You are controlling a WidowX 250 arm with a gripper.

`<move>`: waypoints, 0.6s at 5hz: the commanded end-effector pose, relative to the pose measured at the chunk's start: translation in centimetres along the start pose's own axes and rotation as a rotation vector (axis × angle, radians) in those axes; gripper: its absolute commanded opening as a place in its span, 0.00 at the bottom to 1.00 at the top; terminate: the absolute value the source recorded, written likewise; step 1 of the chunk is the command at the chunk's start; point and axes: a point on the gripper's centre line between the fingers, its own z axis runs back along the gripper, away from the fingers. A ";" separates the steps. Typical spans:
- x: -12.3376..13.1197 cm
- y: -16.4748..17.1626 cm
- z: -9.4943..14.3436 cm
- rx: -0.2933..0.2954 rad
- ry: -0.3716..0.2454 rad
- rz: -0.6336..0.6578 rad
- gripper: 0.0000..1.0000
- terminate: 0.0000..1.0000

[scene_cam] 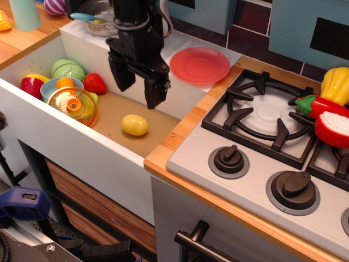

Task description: Put potato on plate

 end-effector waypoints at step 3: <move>2.5 4.0 -4.4 -0.059 -0.075 -0.258 1.00 0.00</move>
